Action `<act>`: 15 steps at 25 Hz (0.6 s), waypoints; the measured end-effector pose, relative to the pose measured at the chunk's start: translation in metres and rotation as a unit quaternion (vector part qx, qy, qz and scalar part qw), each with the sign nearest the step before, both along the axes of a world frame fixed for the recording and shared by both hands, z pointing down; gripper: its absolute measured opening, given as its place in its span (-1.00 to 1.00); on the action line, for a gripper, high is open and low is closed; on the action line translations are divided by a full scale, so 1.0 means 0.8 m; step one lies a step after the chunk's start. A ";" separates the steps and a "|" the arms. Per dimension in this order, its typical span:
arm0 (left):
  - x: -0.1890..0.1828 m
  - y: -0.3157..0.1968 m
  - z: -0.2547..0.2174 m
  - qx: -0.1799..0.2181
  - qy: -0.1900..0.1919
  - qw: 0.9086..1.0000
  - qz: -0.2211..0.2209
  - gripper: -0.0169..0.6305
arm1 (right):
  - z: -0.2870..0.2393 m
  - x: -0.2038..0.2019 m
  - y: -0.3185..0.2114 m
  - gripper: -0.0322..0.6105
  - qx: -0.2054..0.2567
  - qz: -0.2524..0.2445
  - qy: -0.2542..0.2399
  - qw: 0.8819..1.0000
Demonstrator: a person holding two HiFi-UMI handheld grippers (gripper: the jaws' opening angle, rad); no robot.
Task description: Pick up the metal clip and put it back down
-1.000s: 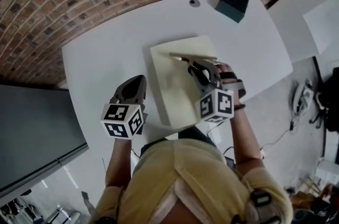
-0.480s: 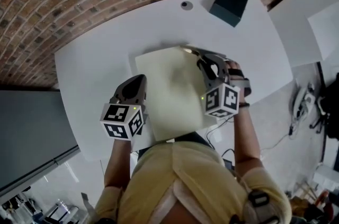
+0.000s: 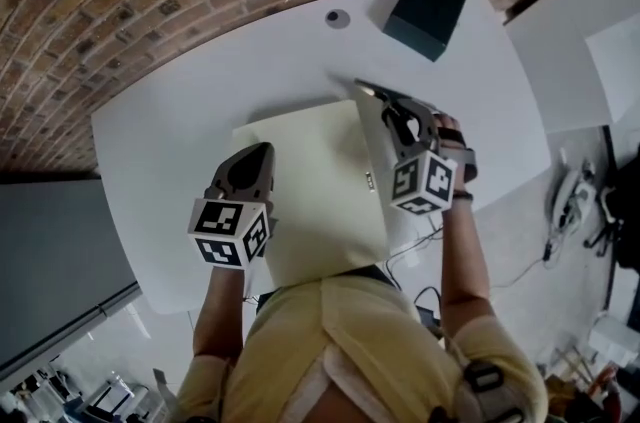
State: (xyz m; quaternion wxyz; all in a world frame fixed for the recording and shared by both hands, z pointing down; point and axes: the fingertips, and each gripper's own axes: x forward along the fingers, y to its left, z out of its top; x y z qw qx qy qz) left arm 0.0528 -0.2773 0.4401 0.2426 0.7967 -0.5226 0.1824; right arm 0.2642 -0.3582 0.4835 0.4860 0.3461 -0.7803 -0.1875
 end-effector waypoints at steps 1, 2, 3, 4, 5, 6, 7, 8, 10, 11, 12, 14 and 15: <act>0.004 -0.003 0.001 -0.002 -0.004 1.000 0.000 -0.94 | 0.004 0.005 -0.005 -0.66 -0.003 0.001 0.002 1.000; 0.007 -0.007 0.003 -0.003 -0.008 1.000 -0.001 -0.94 | 0.008 0.009 -0.010 -0.66 -0.005 0.002 0.003 1.000; 0.010 -0.010 0.005 -0.004 -0.013 1.000 -0.001 -0.94 | 0.012 0.013 -0.015 -0.66 -0.007 0.003 0.005 1.000; 0.013 -0.014 0.007 -0.005 -0.018 1.000 -0.001 -0.94 | 0.017 0.017 -0.020 -0.66 -0.007 0.003 0.006 1.000; 0.016 -0.017 0.010 -0.007 -0.022 1.000 0.000 -0.94 | 0.022 0.020 -0.025 -0.66 -0.008 0.004 0.008 1.000; 0.019 -0.019 0.012 -0.009 -0.024 1.000 0.002 -0.94 | 0.026 0.023 -0.029 -0.66 -0.009 0.004 0.009 1.000; 0.023 -0.021 0.015 -0.011 -0.026 1.000 0.004 -0.94 | 0.031 0.026 -0.033 -0.66 -0.011 0.006 0.008 1.000; 0.026 -0.024 0.017 -0.013 -0.029 0.999 0.006 -0.94 | 0.036 0.029 -0.037 -0.66 -0.013 0.008 0.007 1.000; 0.031 -0.030 0.020 -0.015 -0.034 0.999 0.009 -0.94 | 0.045 0.034 -0.045 -0.66 -0.016 0.012 0.008 1.000; 0.032 -0.032 0.021 -0.016 -0.037 0.999 0.010 -0.94 | 0.048 0.035 -0.048 -0.66 -0.018 0.013 0.011 1.000; 0.034 -0.035 0.021 -0.018 -0.040 0.999 0.011 -0.94 | 0.052 0.037 -0.052 -0.66 -0.018 0.014 0.014 1.000; 0.037 -0.039 0.021 -0.019 -0.045 0.999 0.014 -0.94 | 0.058 0.040 -0.060 -0.66 -0.016 0.013 0.017 1.000; 0.039 -0.041 0.021 -0.019 -0.048 0.999 0.015 -0.94 | 0.060 0.041 -0.063 -0.66 -0.015 0.014 0.017 1.000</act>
